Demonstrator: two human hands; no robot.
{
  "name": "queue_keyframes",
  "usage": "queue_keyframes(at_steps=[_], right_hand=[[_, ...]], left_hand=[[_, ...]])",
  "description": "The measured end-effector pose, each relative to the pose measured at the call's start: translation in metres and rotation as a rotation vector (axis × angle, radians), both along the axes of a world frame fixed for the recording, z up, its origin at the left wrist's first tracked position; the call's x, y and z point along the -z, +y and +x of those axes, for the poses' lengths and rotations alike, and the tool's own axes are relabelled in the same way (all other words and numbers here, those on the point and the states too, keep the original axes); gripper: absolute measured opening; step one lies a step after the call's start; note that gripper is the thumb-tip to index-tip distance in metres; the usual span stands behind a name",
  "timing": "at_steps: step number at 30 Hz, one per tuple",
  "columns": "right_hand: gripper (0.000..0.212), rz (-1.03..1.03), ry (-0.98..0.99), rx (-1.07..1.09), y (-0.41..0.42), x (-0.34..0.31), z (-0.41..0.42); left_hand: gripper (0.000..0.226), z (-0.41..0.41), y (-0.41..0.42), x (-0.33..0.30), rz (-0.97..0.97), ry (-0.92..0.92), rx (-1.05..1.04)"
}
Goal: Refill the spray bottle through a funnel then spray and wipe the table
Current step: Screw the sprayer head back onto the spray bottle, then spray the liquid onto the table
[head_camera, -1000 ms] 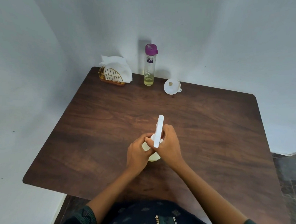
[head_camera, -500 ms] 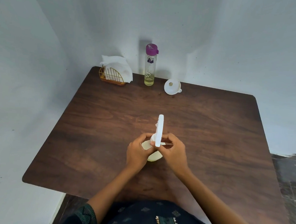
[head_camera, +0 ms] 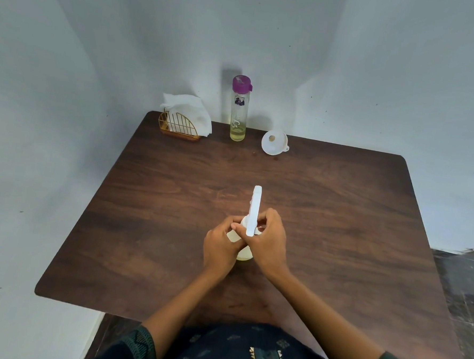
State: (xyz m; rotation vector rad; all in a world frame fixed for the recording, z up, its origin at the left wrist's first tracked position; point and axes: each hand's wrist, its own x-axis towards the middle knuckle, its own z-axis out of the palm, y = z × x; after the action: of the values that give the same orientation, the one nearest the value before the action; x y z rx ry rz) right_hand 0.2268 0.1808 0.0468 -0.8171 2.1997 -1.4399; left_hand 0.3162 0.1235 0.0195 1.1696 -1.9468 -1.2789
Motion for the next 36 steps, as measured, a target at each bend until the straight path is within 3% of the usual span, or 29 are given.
queue_keyframes(at_steps=[3,8,12,19,24,26,28,31,33,36], right_hand=[[0.043,0.017,0.005,-0.029,-0.005,0.001,-0.001],[0.026,0.021,-0.041,-0.34,0.008,-0.001,-0.019],[0.014,0.073,-0.007,-0.235,0.01,-0.003,-0.017],[0.033,0.027,0.034,-0.061,0.007,0.004,-0.003],[0.033,0.028,0.069,-0.061,0.005,0.006,0.002],[0.042,0.002,0.03,-0.084,0.006,0.006,0.001],[0.068,-0.055,-0.034,-0.071,0.007,0.005,0.004],[0.095,-0.087,-0.071,-0.072,0.0,0.001,0.006],[0.089,-0.075,-0.1,-0.112,-0.009,-0.006,0.004],[0.053,-0.067,-0.054,-0.123,-0.013,-0.011,-0.003]], left_hand=[[0.027,0.001,-0.002,0.002,0.014,-0.007,0.001],[0.029,0.002,-0.002,0.001,0.025,0.026,-0.002],[0.024,0.001,0.001,0.002,0.011,0.016,-0.011],[0.022,0.002,0.004,-0.003,-0.027,0.029,-0.022],[0.028,0.003,0.003,-0.003,-0.066,0.035,-0.019],[0.034,0.0,0.004,0.0,-0.064,0.019,-0.028],[0.039,-0.002,0.006,-0.001,-0.054,-0.019,-0.026],[0.03,-0.003,0.008,-0.003,-0.093,-0.1,-0.006],[0.033,-0.001,0.011,-0.006,-0.059,-0.123,0.016],[0.053,0.004,0.023,-0.01,0.011,-0.066,0.082]])
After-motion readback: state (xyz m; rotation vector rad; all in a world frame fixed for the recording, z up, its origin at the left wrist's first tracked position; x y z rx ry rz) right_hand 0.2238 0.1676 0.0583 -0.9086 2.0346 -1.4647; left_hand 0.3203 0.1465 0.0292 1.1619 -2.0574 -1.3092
